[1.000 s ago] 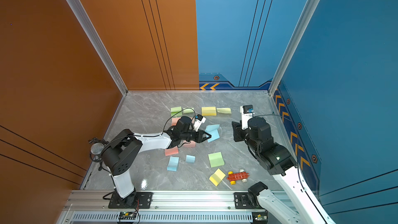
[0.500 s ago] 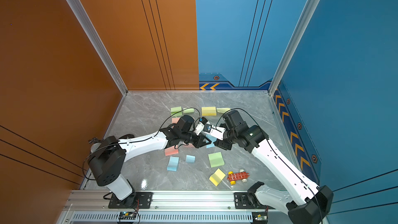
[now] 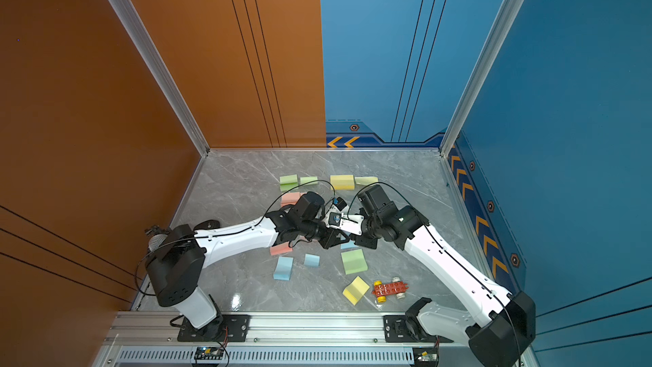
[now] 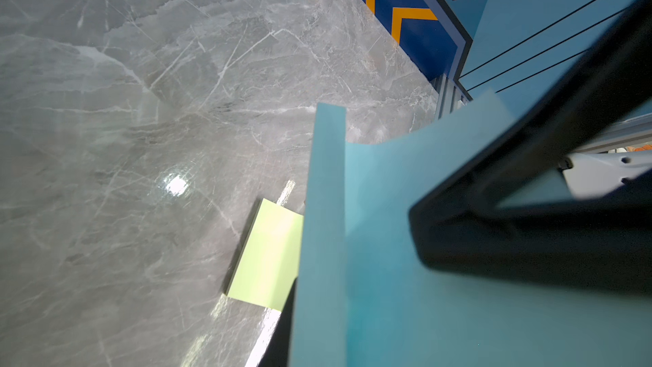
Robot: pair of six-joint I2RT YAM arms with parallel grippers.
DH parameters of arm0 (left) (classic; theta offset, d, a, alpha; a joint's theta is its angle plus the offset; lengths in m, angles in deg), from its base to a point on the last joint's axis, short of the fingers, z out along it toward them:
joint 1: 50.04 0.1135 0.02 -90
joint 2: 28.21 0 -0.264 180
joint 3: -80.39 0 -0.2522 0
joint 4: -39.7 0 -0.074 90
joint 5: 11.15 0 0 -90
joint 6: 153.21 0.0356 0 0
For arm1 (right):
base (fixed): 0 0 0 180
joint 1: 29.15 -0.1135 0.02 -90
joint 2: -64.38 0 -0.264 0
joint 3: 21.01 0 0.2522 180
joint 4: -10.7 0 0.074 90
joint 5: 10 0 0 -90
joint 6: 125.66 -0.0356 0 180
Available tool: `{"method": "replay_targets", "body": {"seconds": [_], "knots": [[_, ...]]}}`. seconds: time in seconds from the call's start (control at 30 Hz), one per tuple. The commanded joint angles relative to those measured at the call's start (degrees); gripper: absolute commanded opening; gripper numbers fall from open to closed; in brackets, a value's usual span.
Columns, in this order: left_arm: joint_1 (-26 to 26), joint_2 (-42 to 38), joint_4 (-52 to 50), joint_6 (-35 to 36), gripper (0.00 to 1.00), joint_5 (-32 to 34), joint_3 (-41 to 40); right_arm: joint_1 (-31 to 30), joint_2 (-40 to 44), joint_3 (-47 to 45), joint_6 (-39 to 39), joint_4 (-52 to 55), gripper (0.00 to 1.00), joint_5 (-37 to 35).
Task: Tear off pages from different memo pads
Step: Tear off the paper from the memo pad.
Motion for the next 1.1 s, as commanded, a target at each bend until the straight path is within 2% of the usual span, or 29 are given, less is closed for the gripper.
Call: {"method": "replay_targets", "body": {"seconds": [0.0, 0.07, 0.17, 0.3, 0.37, 0.47, 0.5, 0.67, 0.77, 0.93, 1.07], "knots": [[-0.46, -0.64, -0.84, 0.58, 0.05, -0.11, 1.97, -0.28, -0.49, -1.16, -1.03, -1.04, 0.26, 1.03], [-0.38, -0.53, -1.02, 0.67, 0.05, -0.02, 2.01, 0.05, -0.05, -1.37, -1.54, -1.03, 0.18, 1.1], [-0.37, -0.44, -1.39, 0.85, 0.05, -0.02, 1.8, 1.54, 1.11, -1.22, -2.61, -1.05, 0.0, 1.99], [-0.29, -0.19, -2.02, 1.11, 0.07, -0.02, 1.75, 3.27, 2.95, -1.28, -2.74, -1.12, 0.0, 2.34], [-0.29, 0.06, -2.27, 1.2, 0.11, -0.01, 1.96, 4.03, 3.28, -1.12, -3.36, -1.21, 0.0, 2.19], [-0.31, 0.77, -2.55, 1.37, 0.3, -0.98, 2.35, 5.32, 3.43, -0.37, -5.25, -1.39, 0.0, 2.41], [-0.38, 1.03, -2.64, 1.38, 0.34, -1.07, 2.44, 5.66, 3.45, -0.19, -5.65, -1.39, 0.0, 2.65], [-0.46, 2.27, -2.64, 1.47, 0.36, -1.34, 2.65, 6.07, 3.83, -0.15, -6.37, -1.39, 0.0, 4.33], [-0.55, 2.37, -2.61, 1.46, 0.29, -0.98, 3.04, 6.11, 3.83, -0.25, -6.61, -1.44, 0.0, 5.27], [-0.98, 1.93, -2.61, 1.21, 0.0, 0.39, 3.38, 6.5, 3.7, -0.09, -6.6, -1.56, 0.0, 3.71], [-0.58, 2.66, -2.65, -0.14, 0.0, 1.48, 2.9, 8.02, 4.31, 0.54, -6.58, -1.57, 0.0, 1.96]]}}
